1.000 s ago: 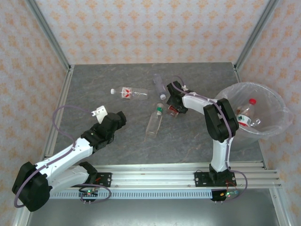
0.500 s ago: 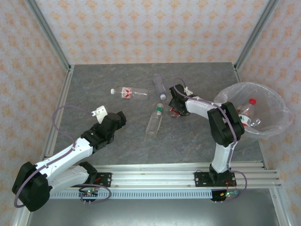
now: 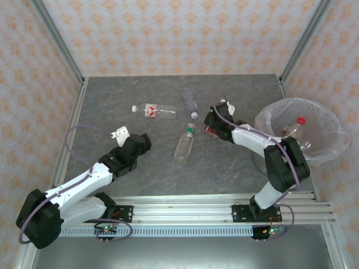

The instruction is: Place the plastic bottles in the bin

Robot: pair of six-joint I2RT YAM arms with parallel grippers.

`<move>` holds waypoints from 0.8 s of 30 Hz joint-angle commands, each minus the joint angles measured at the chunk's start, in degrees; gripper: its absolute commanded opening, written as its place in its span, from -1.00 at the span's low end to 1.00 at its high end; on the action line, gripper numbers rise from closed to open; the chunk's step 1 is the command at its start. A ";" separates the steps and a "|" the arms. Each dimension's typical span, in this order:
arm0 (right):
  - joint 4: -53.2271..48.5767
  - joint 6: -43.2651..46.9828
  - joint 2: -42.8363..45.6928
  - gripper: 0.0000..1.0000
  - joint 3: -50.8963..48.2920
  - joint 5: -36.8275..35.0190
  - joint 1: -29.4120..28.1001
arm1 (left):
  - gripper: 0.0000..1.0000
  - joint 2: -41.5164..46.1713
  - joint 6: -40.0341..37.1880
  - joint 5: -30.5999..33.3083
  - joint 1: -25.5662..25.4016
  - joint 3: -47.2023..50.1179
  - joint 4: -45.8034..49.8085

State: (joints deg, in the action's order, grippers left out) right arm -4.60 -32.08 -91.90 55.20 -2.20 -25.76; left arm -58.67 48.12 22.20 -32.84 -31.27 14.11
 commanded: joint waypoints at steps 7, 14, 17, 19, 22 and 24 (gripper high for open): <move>8.26 6.26 9.59 0.06 -3.82 4.59 0.11 | 1.00 -0.48 0.40 -0.12 0.56 -0.70 -0.97; 8.24 10.91 16.17 0.04 -4.35 8.11 0.09 | 1.00 -0.48 0.02 -1.64 0.56 -0.45 -2.41; 7.79 12.43 18.85 0.03 -4.14 9.82 0.16 | 1.00 -0.21 -0.90 -3.08 0.56 -0.24 -3.95; 7.33 13.48 20.61 0.03 -3.87 10.99 0.17 | 1.00 -0.08 -2.11 -4.83 0.57 0.04 -5.87; 6.19 14.53 22.96 0.02 -3.28 11.81 0.18 | 1.00 -0.20 -3.71 -7.67 0.58 0.19 -8.62; 5.12 14.81 23.74 0.02 -2.75 11.58 0.13 | 1.00 -0.54 -4.40 -9.26 0.54 0.07 -9.86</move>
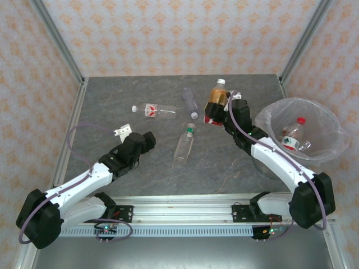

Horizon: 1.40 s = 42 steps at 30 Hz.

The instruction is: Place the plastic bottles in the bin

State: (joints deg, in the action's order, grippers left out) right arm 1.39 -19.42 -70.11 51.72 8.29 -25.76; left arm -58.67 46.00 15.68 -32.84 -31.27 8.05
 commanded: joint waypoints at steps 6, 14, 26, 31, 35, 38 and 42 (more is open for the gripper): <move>-6.82 5.52 6.71 0.02 4.32 0.06 0.15 | 1.00 -2.03 -3.79 -6.17 0.55 -0.61 -6.94; -18.42 9.33 11.21 0.02 12.17 0.79 0.18 | 1.00 -4.68 -4.33 -8.30 0.49 -1.78 -8.35; -29.91 14.24 15.60 0.00 18.80 -6.58 0.27 | 1.00 -9.29 -7.74 -14.35 0.42 -4.82 -10.78; -34.78 17.56 16.23 -0.01 22.10 -10.41 0.36 | 1.00 -10.66 -7.94 -15.27 0.49 -5.46 -11.19; -36.84 19.48 16.73 0.00 23.72 -13.76 1.15 | 1.00 -10.99 -7.94 -15.62 0.44 -5.57 -11.17; -37.87 19.47 17.27 -0.02 24.96 -18.21 2.87 | 1.00 -11.02 -8.03 -15.62 0.46 -5.59 -10.95; -38.49 19.49 18.43 -0.04 25.46 -22.20 6.85 | 1.00 -11.09 -8.12 -15.52 0.46 -5.82 -10.61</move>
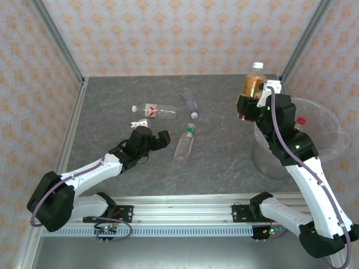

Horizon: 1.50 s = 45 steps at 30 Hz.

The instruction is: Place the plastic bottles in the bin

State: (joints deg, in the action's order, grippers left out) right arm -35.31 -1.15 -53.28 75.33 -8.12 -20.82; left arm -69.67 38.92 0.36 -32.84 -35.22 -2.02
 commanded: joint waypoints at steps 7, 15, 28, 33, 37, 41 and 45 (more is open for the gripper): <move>-3.61 1.12 3.00 -0.05 2.97 -10.66 7.98 | 1.00 -0.64 -1.19 -0.22 0.48 -2.37 -0.33; -8.36 -0.84 1.96 -0.07 5.49 -2.50 20.41 | 1.00 -1.58 -2.35 -3.67 0.49 -2.64 -1.19; -7.75 -5.80 0.11 -0.05 -3.16 8.05 36.17 | 1.00 -2.19 -5.15 -4.93 -0.29 -4.39 2.64; -6.71 -6.48 0.10 0.03 -6.69 10.55 36.11 | 1.00 -3.14 -5.85 -5.28 -0.59 -5.46 3.82; -6.28 -6.85 -0.14 0.18 -7.77 15.08 36.10 | 1.00 -3.77 -6.04 -5.26 -1.15 -5.90 3.92; -5.27 -6.72 0.78 0.47 -8.80 17.38 36.04 | 1.00 -5.26 -6.41 -5.31 -1.78 -7.18 4.80; -5.70 -7.37 1.57 0.53 -8.43 16.06 36.07 | 1.00 -6.58 -6.81 -5.21 -2.96 -8.74 5.37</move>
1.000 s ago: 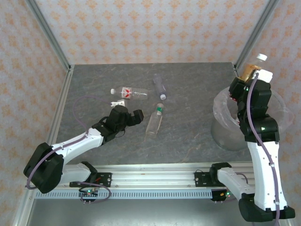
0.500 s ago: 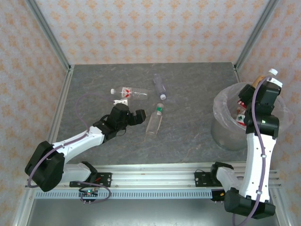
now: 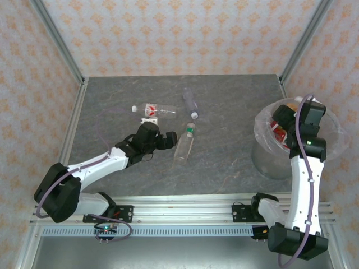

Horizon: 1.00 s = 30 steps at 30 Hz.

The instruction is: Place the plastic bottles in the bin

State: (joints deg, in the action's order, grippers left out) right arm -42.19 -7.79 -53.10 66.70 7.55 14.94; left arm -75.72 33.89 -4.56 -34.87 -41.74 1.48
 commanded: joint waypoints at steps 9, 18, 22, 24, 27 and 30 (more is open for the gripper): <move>0.15 -1.52 2.20 0.67 1.66 -0.25 0.27 | 1.00 -3.01 -2.95 2.41 -4.34 -5.24 4.40; 0.50 -4.28 2.82 0.98 3.49 5.04 0.02 | 1.00 -6.31 -4.13 10.16 -8.67 -9.80 11.37; 1.70 -6.41 3.62 0.98 3.70 7.98 -1.06 | 1.00 -8.52 -3.62 13.91 -11.68 -13.02 15.62; 2.28 -7.24 3.71 0.98 4.03 9.04 -2.05 | 1.00 -9.87 -3.57 14.57 -12.97 -14.30 17.03; 2.60 -7.44 3.38 0.98 4.96 8.54 -4.61 | 1.00 -11.82 -1.83 15.07 -14.38 -15.44 18.20; 3.12 -7.76 2.87 0.98 5.85 9.92 -6.58 | 1.00 -13.51 -1.81 15.05 -15.13 -16.51 19.30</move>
State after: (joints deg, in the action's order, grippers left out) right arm -41.43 -14.37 -50.19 70.28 15.51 9.47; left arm -88.09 31.00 7.55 -49.54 -56.42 16.78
